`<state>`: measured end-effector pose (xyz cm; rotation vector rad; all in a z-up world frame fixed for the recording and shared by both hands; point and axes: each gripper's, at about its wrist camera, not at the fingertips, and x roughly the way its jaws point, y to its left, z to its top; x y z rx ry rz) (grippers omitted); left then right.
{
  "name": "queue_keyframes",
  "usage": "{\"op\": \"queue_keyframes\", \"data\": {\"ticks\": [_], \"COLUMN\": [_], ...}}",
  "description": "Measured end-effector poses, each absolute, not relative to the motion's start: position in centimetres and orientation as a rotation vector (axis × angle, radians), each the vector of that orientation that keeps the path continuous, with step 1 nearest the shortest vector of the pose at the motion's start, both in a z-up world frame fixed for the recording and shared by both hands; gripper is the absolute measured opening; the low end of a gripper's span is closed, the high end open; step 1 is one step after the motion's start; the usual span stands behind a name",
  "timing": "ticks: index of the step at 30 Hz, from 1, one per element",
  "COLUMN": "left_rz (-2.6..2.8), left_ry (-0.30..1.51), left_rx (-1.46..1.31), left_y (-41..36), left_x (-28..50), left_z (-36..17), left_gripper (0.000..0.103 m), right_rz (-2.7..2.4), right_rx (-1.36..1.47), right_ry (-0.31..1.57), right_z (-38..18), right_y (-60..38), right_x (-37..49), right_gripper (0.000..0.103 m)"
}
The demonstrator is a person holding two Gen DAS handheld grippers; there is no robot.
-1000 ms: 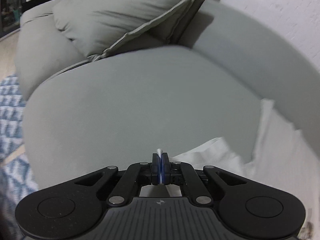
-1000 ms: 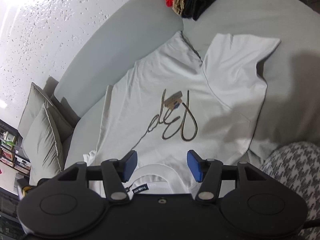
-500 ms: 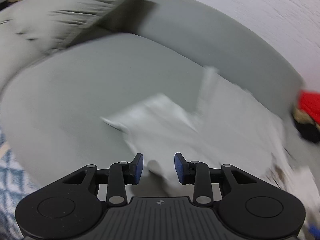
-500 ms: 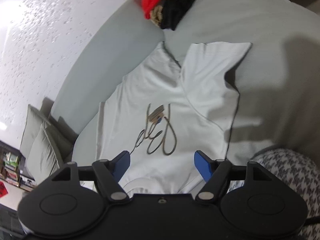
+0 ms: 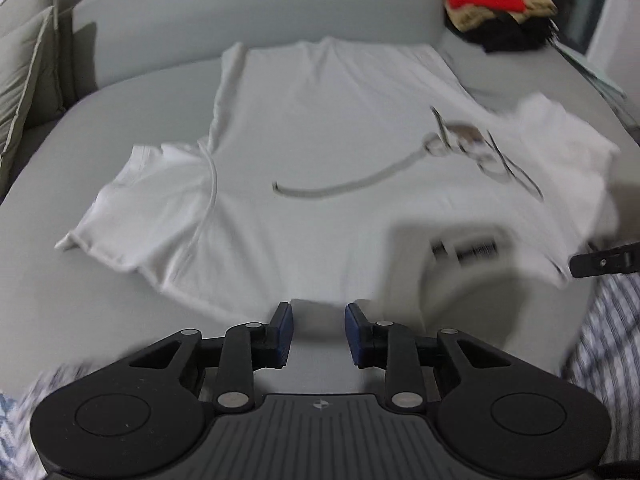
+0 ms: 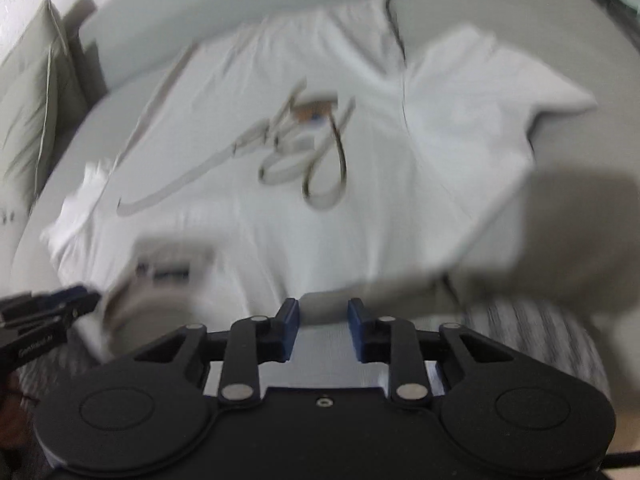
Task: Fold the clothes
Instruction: 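Move both open tools over the flattened T-shirt hem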
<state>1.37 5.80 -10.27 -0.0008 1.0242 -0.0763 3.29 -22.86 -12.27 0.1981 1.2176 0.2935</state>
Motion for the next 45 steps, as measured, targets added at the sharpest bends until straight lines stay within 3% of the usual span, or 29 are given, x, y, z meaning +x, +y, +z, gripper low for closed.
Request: {"op": "queue_keyframes", "data": {"ticks": [8, 12, 15, 20, 23, 30, 37, 42, 45], "left_rz": [0.012, 0.068, 0.066, -0.001, -0.106, -0.077, -0.050, -0.105, -0.066], "left_ry": [0.897, 0.917, 1.033, 1.030, 1.054, 0.867, 1.013, 1.028, 0.937], "left_rx": [-0.049, 0.013, 0.007, 0.143, -0.004, 0.049, 0.120, 0.041, 0.011], "left_y": [6.4, 5.4, 5.1, 3.2, 3.8, 2.4, 1.9, 4.2, 5.5], "left_x": [2.3, 5.5, 6.5, 2.4, 0.6, 3.6, 6.6, 5.0, 5.6], "left_z": [-8.0, -9.0, -11.0, -10.6, -9.9, -7.6, -11.4, -8.7, -4.7], "left_gripper": [0.028, 0.032, 0.032, 0.032, 0.034, 0.039, 0.039, 0.038, 0.038], "right_rz": [0.214, 0.150, 0.139, 0.205, 0.236, 0.343, 0.347, 0.390, 0.398], "right_rx": [0.296, 0.282, 0.326, 0.213, 0.193, 0.279, 0.221, 0.284, 0.383], "right_ry": [1.019, 1.076, 1.132, 1.168, 1.171, 1.054, 1.124, 1.204, 1.136], "right_z": [-9.9, -12.4, -14.2, -13.1, -11.8, -9.9, -12.6, -11.0, -7.8], "right_y": [-26.0, -25.6, -25.8, -25.2, -24.6, -21.1, -18.1, -20.2, -21.5], "right_x": [4.8, 8.2, 8.6, 5.2, 3.6, 5.8, 7.1, 5.4, 6.1], "right_gripper": [0.027, 0.027, 0.029, 0.031, 0.032, 0.032, 0.031, 0.032, 0.032]}}
